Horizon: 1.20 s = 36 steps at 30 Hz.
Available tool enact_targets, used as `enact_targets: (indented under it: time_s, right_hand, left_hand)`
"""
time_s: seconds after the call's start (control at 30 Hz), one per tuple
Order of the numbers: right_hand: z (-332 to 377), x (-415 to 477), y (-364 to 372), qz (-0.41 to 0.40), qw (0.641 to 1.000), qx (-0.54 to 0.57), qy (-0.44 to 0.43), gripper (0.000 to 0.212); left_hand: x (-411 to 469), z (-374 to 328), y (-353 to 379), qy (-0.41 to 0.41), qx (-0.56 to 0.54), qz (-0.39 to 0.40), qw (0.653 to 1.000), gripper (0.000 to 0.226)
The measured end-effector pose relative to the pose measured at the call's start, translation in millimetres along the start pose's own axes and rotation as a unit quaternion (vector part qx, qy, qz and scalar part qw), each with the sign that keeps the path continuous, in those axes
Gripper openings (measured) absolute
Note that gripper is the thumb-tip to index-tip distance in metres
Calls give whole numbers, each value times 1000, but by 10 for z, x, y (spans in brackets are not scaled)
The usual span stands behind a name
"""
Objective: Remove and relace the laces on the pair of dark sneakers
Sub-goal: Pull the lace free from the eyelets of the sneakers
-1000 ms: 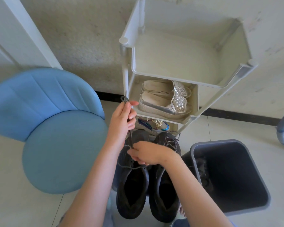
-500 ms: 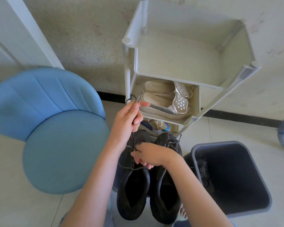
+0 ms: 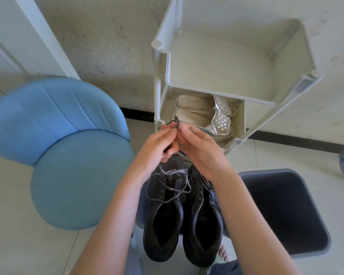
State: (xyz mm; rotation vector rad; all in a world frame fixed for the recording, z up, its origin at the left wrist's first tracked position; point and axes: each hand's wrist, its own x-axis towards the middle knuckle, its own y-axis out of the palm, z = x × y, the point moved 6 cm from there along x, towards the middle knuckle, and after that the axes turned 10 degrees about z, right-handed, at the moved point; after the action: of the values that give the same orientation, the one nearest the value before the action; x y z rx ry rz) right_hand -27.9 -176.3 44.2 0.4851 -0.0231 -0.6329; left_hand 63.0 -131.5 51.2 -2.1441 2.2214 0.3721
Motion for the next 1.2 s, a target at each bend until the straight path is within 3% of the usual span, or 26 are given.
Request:
enact_targets:
  time_s: [0.07,0.2,0.3,0.37,0.47,0.57,0.63,0.7,0.77,0.87,0.93,1.03,1.1,1.2]
  right_hand:
    - [-24,-1,-7,-24,1000,14,-3,34]
    - [-19,-23,-101,-83,996,20,0,38]
    - [5,-56,-149,-122,992,26,-6,24]
    - [48,-100,-241,-164,986,27,-15,16]
    - [161,-202,-410,-243,968,41,-51,14]
    - [395,-369,-564,-351,923,-98,-124,12]
    - [504,-394,-581,-376,885,-243,-127,11]
    - [419,-305,-570,-337,866,-366,-55,15]
    - [140,-174,-519,-243,865,-435,62,18]
    - [-506,-40,-396,-72,824,-513,232,23]
    - [-858,-22,-354,-18,785,-544,297,26]
    - [-1093,-15,-327,-3,740,-585,332,29]
    - [-1106,-2,-306,-12,727,-604,327,18]
    - [-1015,-18,-397,-69,750,-574,321,15]
  left_hand:
    - [3,9,2,0,33,1,999,25]
    - [0,25,25,8,71,-3,997,26]
    - [2,26,8,5,64,-27,998,28]
    - [-20,7,-164,19,46,-97,994,30]
    - [-212,-39,-716,57,24,-287,956,30]
    - [-548,-28,-1251,55,141,-469,870,32]
    - [-681,17,-1399,15,207,-516,831,33]
    - [-673,68,-1410,-40,255,-503,825,31]
    - [-545,164,-1371,-84,267,-449,848,28]
    - [-245,503,-1193,-166,217,-304,913,25]
    - [-89,756,-964,-240,231,-192,923,26]
    - [45,1031,-669,-291,248,-92,919,24]
    - [75,1207,-576,-326,244,-57,912,26]
    - [58,1353,-550,-342,239,-44,908,29]
